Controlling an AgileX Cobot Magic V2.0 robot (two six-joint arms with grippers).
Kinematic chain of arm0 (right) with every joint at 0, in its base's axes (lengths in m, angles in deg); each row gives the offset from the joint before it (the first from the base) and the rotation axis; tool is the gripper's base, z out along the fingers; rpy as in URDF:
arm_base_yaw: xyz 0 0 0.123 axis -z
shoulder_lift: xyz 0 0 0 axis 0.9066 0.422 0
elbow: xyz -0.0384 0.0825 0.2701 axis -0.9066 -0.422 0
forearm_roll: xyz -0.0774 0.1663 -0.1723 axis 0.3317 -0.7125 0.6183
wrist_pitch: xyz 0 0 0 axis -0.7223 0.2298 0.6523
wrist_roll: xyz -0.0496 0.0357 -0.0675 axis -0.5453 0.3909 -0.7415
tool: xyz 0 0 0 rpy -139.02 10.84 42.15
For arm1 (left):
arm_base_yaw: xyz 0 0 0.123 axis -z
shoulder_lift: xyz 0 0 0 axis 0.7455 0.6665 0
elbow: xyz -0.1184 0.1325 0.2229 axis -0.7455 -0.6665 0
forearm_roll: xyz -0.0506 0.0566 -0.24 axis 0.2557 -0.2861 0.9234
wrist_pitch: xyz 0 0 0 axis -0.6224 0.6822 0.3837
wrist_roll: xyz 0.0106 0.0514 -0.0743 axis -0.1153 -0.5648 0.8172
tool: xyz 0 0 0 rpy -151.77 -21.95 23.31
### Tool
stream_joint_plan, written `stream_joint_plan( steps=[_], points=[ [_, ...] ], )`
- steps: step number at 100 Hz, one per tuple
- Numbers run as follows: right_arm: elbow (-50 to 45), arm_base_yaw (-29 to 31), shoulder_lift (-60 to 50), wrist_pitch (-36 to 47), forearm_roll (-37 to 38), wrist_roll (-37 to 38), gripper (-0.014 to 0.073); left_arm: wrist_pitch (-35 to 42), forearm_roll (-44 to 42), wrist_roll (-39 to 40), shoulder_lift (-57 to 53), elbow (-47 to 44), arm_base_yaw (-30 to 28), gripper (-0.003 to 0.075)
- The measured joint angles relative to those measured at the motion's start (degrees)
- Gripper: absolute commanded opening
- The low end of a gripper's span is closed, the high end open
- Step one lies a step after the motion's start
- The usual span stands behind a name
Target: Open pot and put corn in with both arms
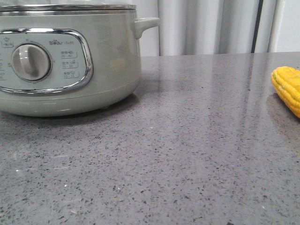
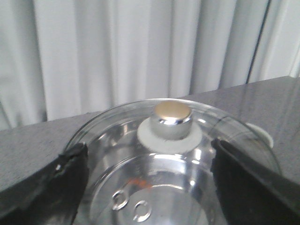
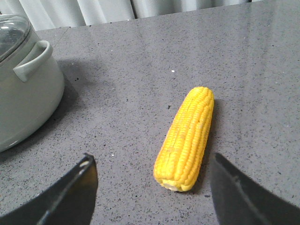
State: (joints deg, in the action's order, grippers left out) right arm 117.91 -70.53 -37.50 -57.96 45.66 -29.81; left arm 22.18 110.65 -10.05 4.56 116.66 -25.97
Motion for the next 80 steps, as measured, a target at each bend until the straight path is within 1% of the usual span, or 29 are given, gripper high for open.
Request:
stream_joint_plan(
  steps=[10,19,31,45,80],
  points=[
    [0.00,0.00,0.00,0.00,0.00,0.00,0.0443,2.89,0.00,0.00,5.59,2.58,3.48,0.0517],
    [0.00,0.00,0.00,0.01,0.00,0.00,0.0443,4.13,0.00,0.00,10.54,5.55,4.84,0.0517],
    [0.00,0.00,0.00,0.11,0.00,-0.31,0.0443,5.71,0.00,-0.12,16.28,8.63,4.99,0.0517],
    [0.00,0.00,0.00,0.11,0.00,-0.31,0.0443,8.86,0.10,-0.12,20.95,10.02,4.99,0.0516],
    [0.00,0.00,0.00,0.11,0.00,-0.31,0.0443,10.62,0.20,-0.23,26.97,10.12,4.99,0.0511]
  ],
)
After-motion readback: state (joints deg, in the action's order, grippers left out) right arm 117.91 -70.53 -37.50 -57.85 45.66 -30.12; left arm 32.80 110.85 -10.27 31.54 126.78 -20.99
